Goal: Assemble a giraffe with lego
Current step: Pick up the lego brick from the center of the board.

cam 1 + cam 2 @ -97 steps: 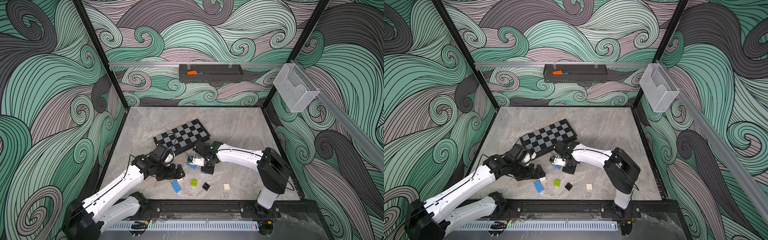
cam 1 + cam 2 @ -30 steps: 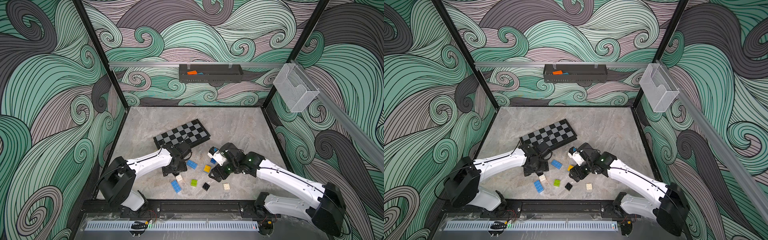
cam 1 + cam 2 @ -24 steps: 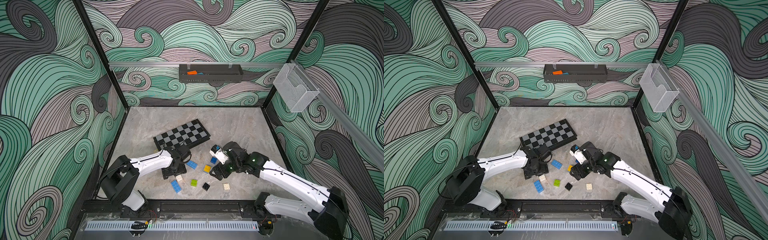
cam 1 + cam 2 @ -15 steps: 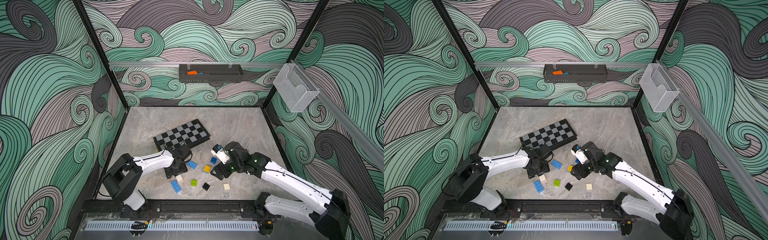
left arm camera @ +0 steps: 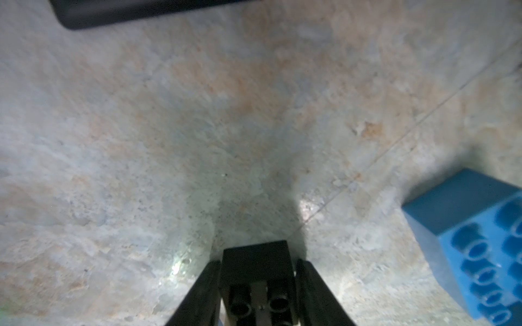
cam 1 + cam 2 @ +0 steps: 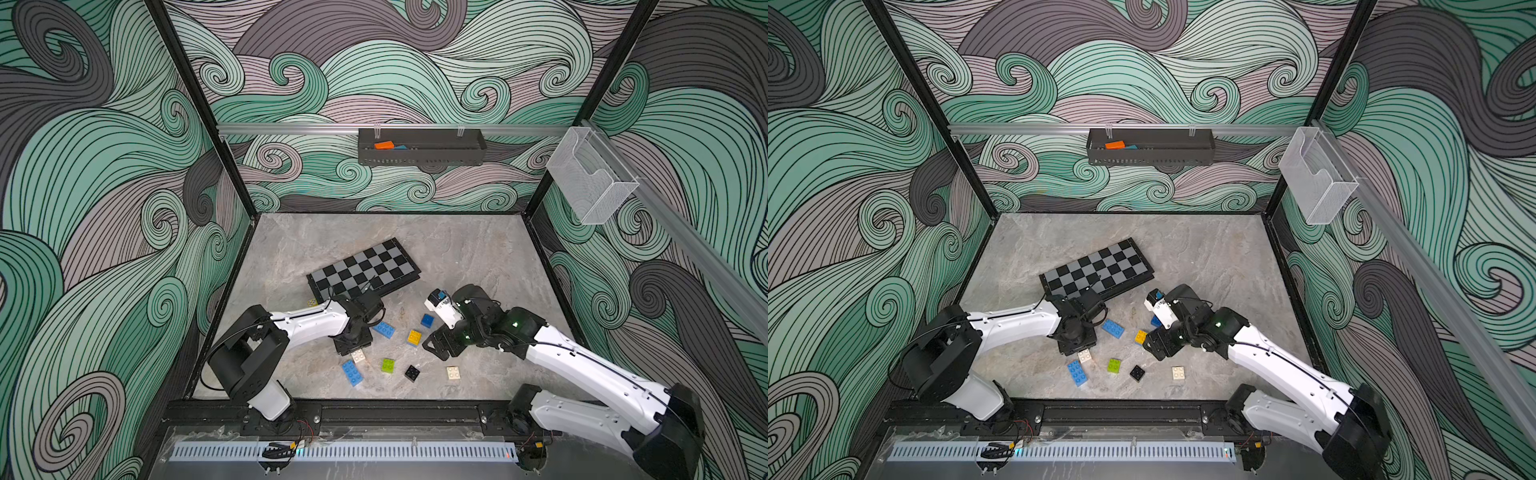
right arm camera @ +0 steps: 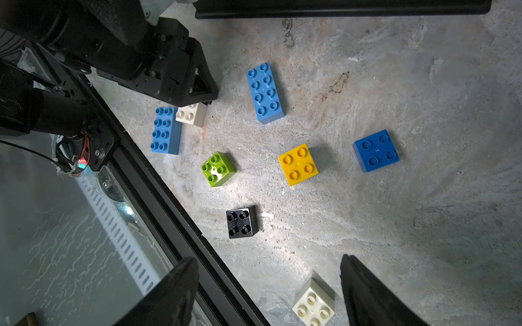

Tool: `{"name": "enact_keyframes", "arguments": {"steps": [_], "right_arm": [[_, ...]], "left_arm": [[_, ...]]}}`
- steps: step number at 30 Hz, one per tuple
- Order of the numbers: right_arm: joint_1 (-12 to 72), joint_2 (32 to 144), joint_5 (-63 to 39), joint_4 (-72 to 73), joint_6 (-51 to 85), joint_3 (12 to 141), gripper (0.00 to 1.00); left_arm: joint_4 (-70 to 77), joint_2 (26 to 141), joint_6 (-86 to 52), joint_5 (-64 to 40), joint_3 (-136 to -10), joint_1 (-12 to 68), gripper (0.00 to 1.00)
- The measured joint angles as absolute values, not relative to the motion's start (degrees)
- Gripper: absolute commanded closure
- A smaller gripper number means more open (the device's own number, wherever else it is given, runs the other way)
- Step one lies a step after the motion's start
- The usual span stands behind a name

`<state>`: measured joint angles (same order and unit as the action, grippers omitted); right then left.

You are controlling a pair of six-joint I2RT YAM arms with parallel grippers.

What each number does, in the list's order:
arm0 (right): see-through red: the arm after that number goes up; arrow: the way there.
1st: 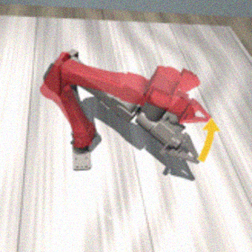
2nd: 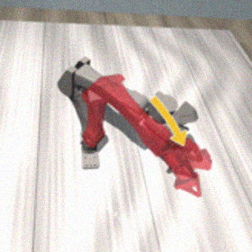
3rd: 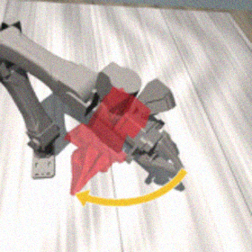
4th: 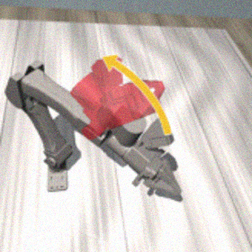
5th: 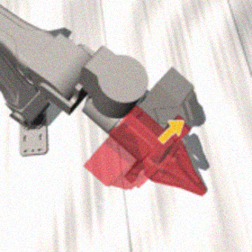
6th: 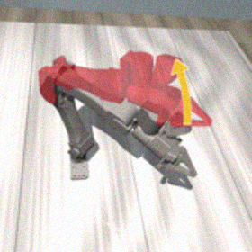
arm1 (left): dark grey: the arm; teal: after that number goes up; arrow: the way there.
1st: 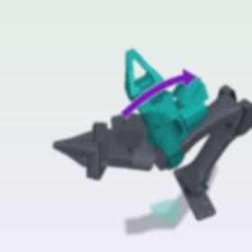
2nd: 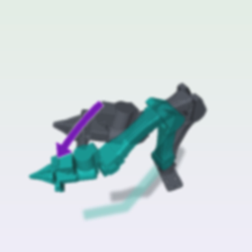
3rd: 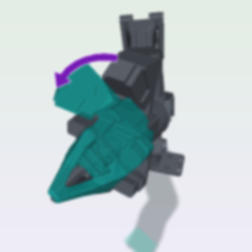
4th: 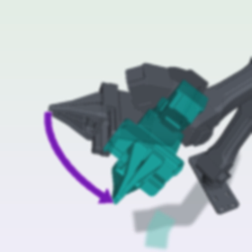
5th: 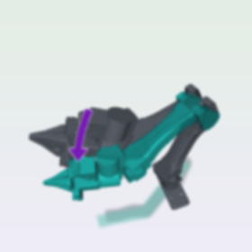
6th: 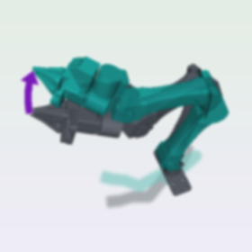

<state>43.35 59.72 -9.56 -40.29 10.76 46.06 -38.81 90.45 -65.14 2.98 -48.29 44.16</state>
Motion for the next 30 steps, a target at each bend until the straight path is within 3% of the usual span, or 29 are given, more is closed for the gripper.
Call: {"name": "enact_keyframes", "arguments": {"steps": [11,26,30], "right_arm": [[42.96,59.90,-9.17,-40.32,10.92,46.04,0.19],[42.06,60.07,-7.97,-40.25,10.92,45.28,0.19],[41.89,60.27,-7.79,-40.32,10.92,45.10,0.19]], "left_arm": [[-40.84,91.94,-63.00,3.90,-50.98,44.16,0.63],[-55.13,85.38,-59.02,7.25,-57.74,47.75,0.95],[-58.41,82.15,-59.55,6.74,-57.36,48.99,0.95]]}}
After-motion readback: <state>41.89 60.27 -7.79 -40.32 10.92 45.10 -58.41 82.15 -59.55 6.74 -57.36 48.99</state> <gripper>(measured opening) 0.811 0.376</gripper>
